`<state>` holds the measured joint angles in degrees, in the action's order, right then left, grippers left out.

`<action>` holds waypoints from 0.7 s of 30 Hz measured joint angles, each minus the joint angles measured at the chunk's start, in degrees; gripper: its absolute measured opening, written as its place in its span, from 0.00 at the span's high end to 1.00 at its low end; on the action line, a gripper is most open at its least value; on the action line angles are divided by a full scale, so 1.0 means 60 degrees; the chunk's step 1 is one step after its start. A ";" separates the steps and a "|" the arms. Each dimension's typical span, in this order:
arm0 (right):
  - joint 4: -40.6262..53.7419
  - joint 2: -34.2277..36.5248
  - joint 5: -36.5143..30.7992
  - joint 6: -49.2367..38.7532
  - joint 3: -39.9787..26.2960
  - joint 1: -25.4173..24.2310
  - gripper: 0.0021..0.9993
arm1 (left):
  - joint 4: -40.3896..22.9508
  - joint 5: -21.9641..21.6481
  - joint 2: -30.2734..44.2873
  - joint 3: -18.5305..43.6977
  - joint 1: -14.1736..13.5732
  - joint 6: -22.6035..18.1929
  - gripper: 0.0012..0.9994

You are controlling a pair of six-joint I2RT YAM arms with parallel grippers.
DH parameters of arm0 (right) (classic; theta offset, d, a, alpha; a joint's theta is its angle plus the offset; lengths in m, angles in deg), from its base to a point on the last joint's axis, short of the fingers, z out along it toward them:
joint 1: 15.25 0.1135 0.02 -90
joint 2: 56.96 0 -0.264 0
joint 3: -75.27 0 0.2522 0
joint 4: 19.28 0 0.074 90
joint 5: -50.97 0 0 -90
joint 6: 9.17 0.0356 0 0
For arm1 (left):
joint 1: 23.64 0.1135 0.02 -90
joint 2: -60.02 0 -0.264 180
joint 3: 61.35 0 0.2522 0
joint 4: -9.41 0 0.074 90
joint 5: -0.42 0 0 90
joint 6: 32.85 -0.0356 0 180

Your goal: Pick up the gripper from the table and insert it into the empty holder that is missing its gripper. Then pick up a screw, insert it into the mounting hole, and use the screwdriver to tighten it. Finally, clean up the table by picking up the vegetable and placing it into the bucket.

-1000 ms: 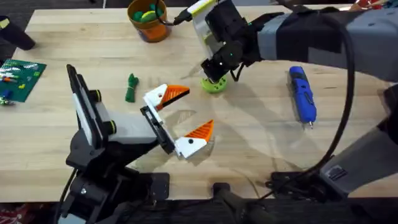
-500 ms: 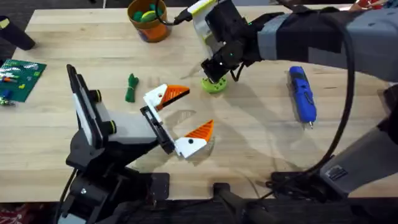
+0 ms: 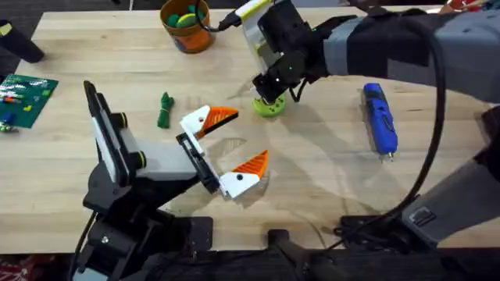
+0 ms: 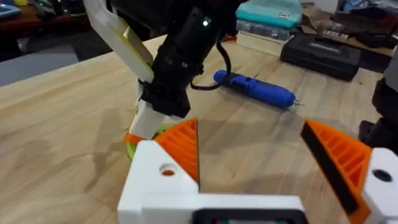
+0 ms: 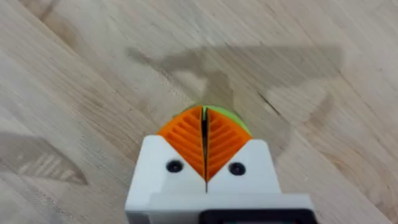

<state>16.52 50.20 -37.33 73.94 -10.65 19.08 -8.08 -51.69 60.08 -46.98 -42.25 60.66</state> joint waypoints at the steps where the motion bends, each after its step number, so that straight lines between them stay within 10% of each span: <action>1: 0.0004 0.0004 0.0004 0.0000 -0.0004 0.0000 1.00 | 0.0000 0.0000 -0.0004 0.0000 0.0000 0.0000 0.01; 21: 0.0051 -0.0241 0.0004 0.0000 -0.0247 0.0000 1.00 | 0.0000 0.0000 0.0000 0.0000 0.0000 0.0004 0.01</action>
<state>16.83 48.76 -37.31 73.94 -12.14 19.08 -8.08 -51.69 60.08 -46.98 -42.25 60.68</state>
